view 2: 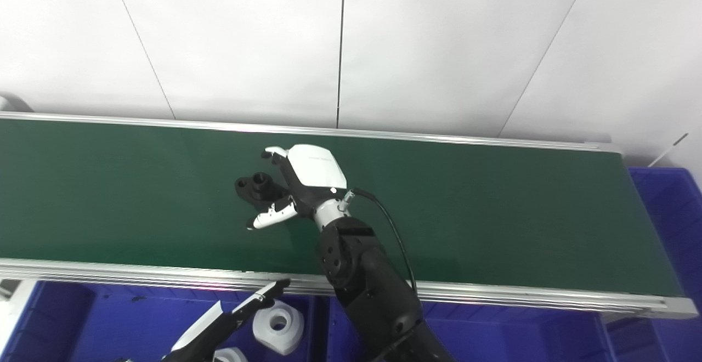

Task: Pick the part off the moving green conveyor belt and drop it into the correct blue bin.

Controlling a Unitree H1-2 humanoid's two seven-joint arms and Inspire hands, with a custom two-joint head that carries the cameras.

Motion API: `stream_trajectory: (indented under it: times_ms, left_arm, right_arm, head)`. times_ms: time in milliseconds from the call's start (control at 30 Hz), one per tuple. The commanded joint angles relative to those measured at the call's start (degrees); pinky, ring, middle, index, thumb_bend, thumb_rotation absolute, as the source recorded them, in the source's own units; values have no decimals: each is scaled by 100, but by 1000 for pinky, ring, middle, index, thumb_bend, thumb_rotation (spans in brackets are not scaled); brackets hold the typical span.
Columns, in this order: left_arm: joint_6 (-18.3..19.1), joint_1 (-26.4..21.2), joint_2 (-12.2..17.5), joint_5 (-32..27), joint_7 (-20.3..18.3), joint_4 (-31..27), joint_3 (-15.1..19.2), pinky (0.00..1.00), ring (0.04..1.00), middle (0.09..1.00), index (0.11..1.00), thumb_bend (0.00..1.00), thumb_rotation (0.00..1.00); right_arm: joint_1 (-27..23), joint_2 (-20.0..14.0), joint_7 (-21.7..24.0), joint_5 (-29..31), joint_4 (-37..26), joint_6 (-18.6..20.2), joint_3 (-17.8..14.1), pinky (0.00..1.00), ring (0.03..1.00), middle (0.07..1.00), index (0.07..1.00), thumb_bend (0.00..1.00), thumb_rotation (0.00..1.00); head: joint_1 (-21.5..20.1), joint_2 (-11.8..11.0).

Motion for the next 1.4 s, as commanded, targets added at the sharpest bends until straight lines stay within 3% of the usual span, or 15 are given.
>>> stream_trajectory:
  times_ms: [0, 400, 633, 733, 900, 967, 1033, 1067, 1133, 1200, 1367]
  left_arm:
    - [-211, -53, -91, 25, 51, -183, -29, 928, 979, 1000, 1000, 820, 354]
    - [-201, 24, -271, 122, -97, -305, 107, 950, 992, 1000, 999, 827, 346]
    - [-210, 47, -330, 109, -133, -308, 143, 956, 993, 1000, 996, 821, 342]
    - [-201, 69, -351, 84, -177, -338, 172, 961, 995, 1000, 997, 819, 336]
    - [-198, 103, -399, 81, -200, -359, 235, 956, 993, 1000, 997, 827, 336]
    - [-194, 124, -416, 112, -208, -385, 263, 952, 992, 1000, 997, 826, 346]
    - [-150, 158, -434, 142, -242, -451, 300, 952, 993, 1000, 998, 827, 346]
    - [-139, 173, -445, 145, -255, -479, 315, 953, 993, 1000, 998, 826, 346]
    - [-143, 196, -467, 173, -256, -517, 340, 954, 993, 1000, 996, 825, 339]
    - [-133, 220, -491, 198, -252, -553, 372, 947, 988, 1000, 993, 825, 335]
    - [-196, 220, -540, 136, -232, -498, 409, 946, 983, 1000, 987, 822, 328]
  right_arm:
    - [-212, -18, -75, 29, -14, -172, 27, 665, 745, 778, 817, 839, 330]
    - [-246, -328, -239, 41, 523, -230, 122, 661, 739, 770, 802, 818, 263]
    - [-196, -452, -385, 68, 726, -338, 249, 642, 724, 746, 769, 739, 189]
    - [-163, -468, -447, 64, 747, -359, 291, 602, 685, 709, 745, 698, 133]
    - [-108, -402, -760, -70, 908, -355, 447, 434, 539, 615, 714, 652, 103]
    - [-98, -368, -884, -42, 977, -393, 479, 337, 424, 504, 709, 569, 13]
    - [-92, -328, -1005, -22, 1053, -427, 509, 285, 365, 489, 705, 561, 4]
    - [-95, -315, -1058, -25, 1097, -456, 532, 266, 344, 484, 689, 559, 2]
    - [-96, -295, -1202, -28, 1186, -531, 567, 234, 309, 481, 545, 534, 0]
    - [-102, -288, -1390, -78, 1298, -599, 631, 180, 244, 440, 513, 523, 0]
    - [-126, -284, -1589, -130, 1500, -607, 771, 170, 240, 409, 502, 521, 0]
  head:
    - [56, 26]
    - [222, 135]
    - [260, 225]
    - [256, 258]
    - [242, 307]
    - [248, 341]
    - [271, 360]
    - [278, 368]
    - [288, 381]
    - [282, 386]
    - [273, 411]
